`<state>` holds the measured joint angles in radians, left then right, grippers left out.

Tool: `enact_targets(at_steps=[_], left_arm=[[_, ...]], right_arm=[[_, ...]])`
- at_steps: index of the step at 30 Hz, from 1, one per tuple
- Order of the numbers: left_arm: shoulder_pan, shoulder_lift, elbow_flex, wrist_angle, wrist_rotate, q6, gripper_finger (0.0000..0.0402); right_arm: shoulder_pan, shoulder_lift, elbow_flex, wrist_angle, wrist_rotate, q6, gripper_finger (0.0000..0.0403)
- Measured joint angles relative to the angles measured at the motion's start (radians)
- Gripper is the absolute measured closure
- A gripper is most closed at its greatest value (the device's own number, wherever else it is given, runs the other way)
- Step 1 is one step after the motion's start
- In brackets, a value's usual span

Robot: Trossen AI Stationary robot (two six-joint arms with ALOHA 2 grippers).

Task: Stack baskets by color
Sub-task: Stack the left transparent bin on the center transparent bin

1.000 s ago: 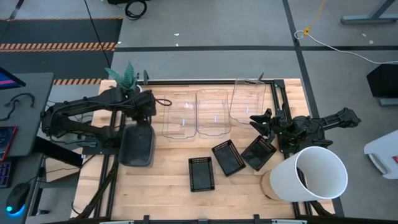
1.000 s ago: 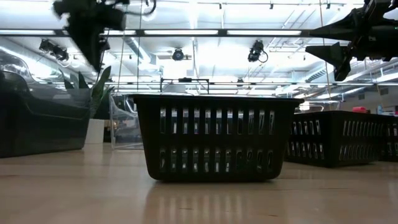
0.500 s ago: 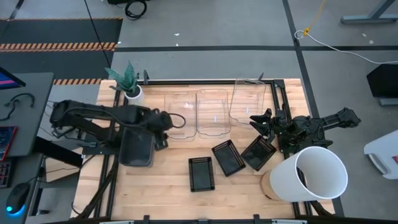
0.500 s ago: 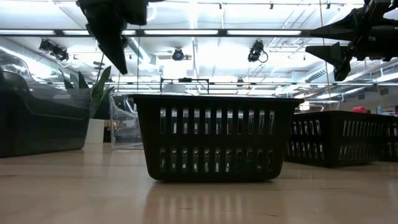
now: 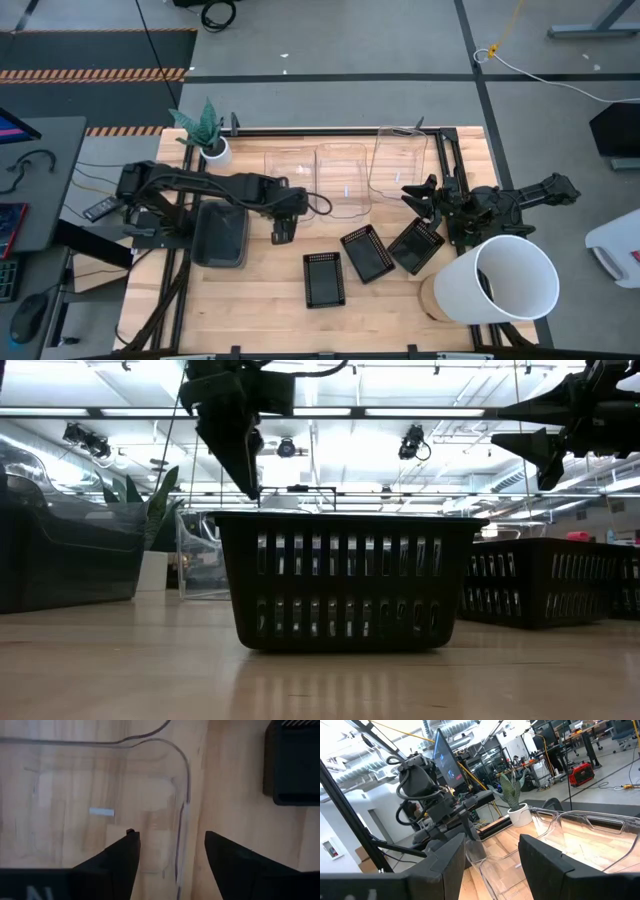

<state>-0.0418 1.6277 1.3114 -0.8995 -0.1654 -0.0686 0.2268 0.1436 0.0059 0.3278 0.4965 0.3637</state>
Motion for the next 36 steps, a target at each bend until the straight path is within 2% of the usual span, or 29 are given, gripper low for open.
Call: enact_targets(at_steps=[7,15,19,22,29,36], left_arm=[[0.005,0.077,0.005,0.001,0.001,0.076,0.0169],[0.034,0.184,0.005,-0.005,0.012,0.080,0.0198],[0.053,0.225,0.005,-0.013,0.073,0.080,0.0230],[0.053,0.239,0.005,-0.013,0.080,0.081,0.0264],[0.048,0.232,0.004,-0.025,0.083,0.082,0.0387],[0.049,0.176,0.080,-0.151,0.030,0.064,0.0396]], right_arm=[[0.000,0.000,0.000,0.000,0.000,0.000,0.0214],[0.000,0.000,0.000,0.000,0.000,0.000,0.0214],[0.000,0.000,0.000,0.000,0.000,0.000,0.0214],[0.000,0.000,0.000,0.000,0.000,0.000,0.0214],[0.000,0.000,0.000,0.000,0.000,0.000,0.0214],[0.000,0.000,0.000,0.000,0.000,0.000,0.0214]])
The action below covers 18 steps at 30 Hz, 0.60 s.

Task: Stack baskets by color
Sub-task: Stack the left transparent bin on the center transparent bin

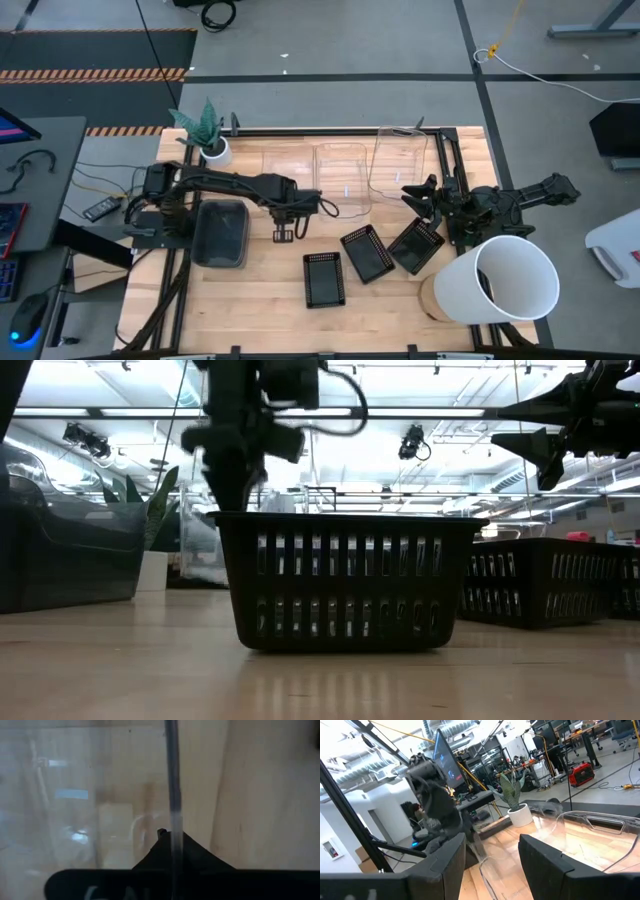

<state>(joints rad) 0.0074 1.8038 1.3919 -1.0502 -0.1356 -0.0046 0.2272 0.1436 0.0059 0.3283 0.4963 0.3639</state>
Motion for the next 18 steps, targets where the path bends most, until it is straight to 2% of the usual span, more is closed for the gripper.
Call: enact_targets(at_steps=[9,14,18], left_arm=[[0.000,-0.029,0.212,-0.217,-0.134,-0.014,0.0397],[0.008,-0.029,0.330,-0.205,-0.137,0.001,0.0397],[0.014,-0.029,0.380,-0.111,-0.141,0.020,0.0397]], right_arm=[[0.000,0.000,0.000,0.008,0.000,0.000,0.0214],[0.000,0.000,0.000,0.008,0.000,0.000,0.0214],[0.000,0.000,0.000,0.008,0.000,0.000,0.0214]])
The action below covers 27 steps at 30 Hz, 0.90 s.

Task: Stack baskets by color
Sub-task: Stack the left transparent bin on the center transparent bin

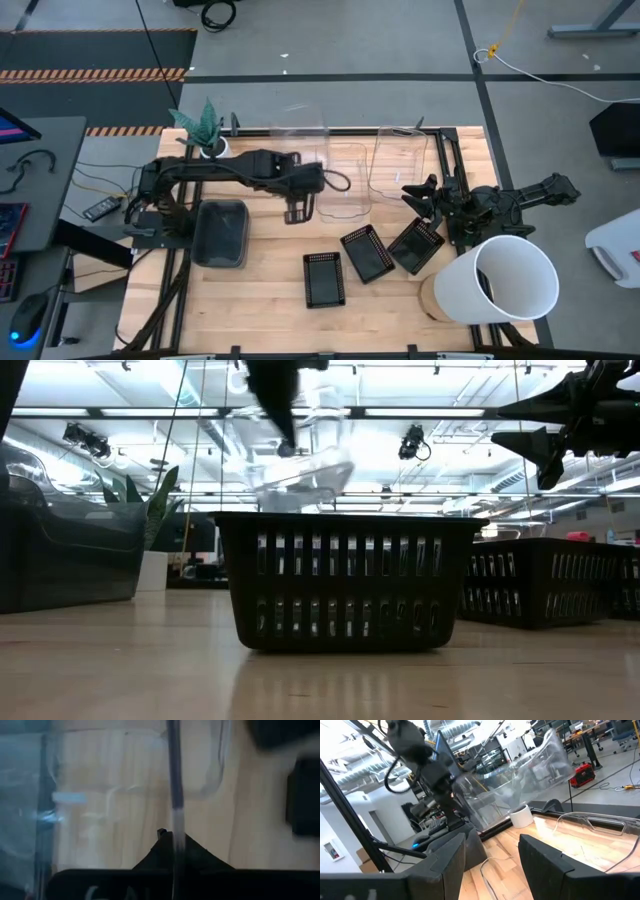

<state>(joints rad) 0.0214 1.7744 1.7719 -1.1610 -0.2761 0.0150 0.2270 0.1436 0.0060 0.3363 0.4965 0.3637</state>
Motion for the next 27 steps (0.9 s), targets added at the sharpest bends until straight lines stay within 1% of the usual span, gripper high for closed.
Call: enact_targets(at_steps=[3,8,12,15,22,24,27], left_arm=[[0.000,0.000,0.004,0.117,0.014,0.023,0.0397],[-0.002,0.012,0.004,0.300,0.072,0.039,0.0398],[-0.016,0.037,0.005,0.407,0.094,0.041,0.0398],[-0.034,0.074,0.005,0.444,0.093,0.050,0.0398],[-0.032,0.170,0.013,0.411,0.114,0.040,0.0398],[-0.024,0.196,0.044,0.392,0.131,0.021,0.0398],[-0.017,0.242,0.110,0.281,0.139,0.017,0.0398]], right_arm=[[0.000,0.000,0.000,0.000,0.000,0.000,0.0214],[0.000,0.000,0.000,0.000,0.000,0.000,0.0214],[0.000,0.000,0.000,0.000,0.000,0.000,0.0214],[0.000,0.000,0.000,0.003,0.000,0.000,0.0214],[0.000,0.003,0.000,0.025,0.000,0.000,0.0214],[0.000,0.004,0.000,0.030,0.000,0.000,0.0214],[0.000,0.004,0.000,0.030,0.000,0.000,0.0214]])
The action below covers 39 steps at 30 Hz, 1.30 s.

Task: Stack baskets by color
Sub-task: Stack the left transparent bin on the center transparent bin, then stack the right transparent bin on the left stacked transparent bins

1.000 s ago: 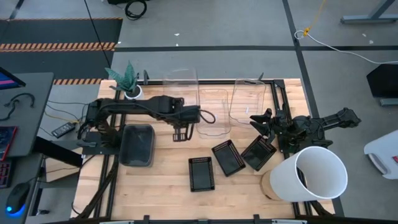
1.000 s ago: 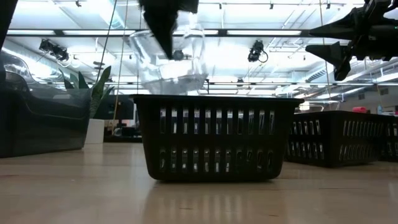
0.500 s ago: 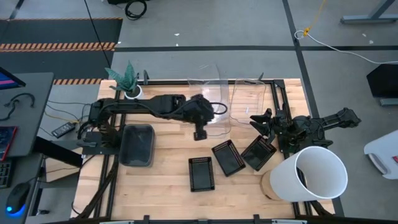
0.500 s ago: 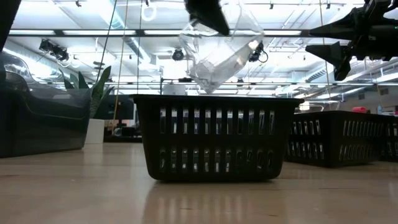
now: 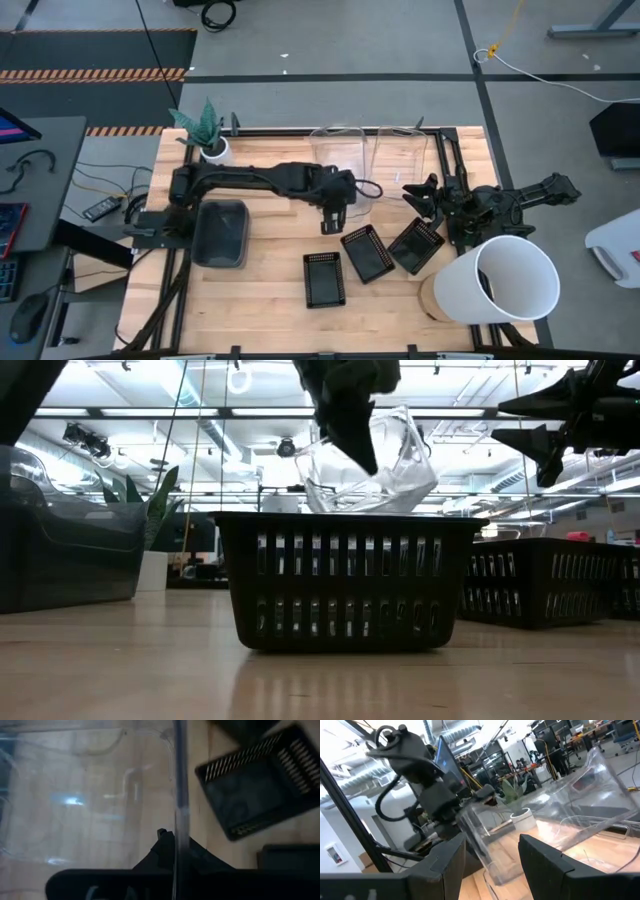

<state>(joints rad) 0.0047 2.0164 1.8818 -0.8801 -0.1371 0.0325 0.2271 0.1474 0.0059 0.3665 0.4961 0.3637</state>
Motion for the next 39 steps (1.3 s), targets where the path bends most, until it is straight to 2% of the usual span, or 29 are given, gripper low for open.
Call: enact_targets(at_steps=[4,8,16,19,26,29,35,39], left_arm=[[-0.001,0.051,0.054,-0.104,0.007,0.002,0.0398],[-0.001,0.072,0.059,-0.123,0.054,0.004,0.0397],[-0.002,0.091,0.057,-0.258,0.068,0.041,0.0388],[-0.011,0.090,0.057,-0.255,0.050,0.064,0.0356],[-0.020,0.078,0.057,-0.255,0.043,0.093,0.0227],[-0.021,0.049,0.057,-0.240,0.042,0.111,0.0202],[-0.046,-0.040,0.042,-0.201,0.042,0.114,0.0216],[-0.079,-0.142,-0.137,-0.056,0.034,0.110,0.0234]], right_arm=[[0.000,0.003,0.000,0.004,0.000,0.000,0.0214],[0.000,0.003,0.000,0.007,0.000,0.000,0.0214],[0.000,0.003,0.000,0.009,0.000,0.000,0.0214],[0.000,0.003,0.000,0.013,0.000,0.000,0.0214],[0.000,0.003,0.000,0.014,0.000,0.000,0.0214],[0.000,0.003,0.000,0.014,0.000,0.000,0.0214],[0.000,0.003,0.000,0.013,0.000,0.000,0.0214],[0.000,0.003,0.000,0.014,0.000,0.000,0.0214]])
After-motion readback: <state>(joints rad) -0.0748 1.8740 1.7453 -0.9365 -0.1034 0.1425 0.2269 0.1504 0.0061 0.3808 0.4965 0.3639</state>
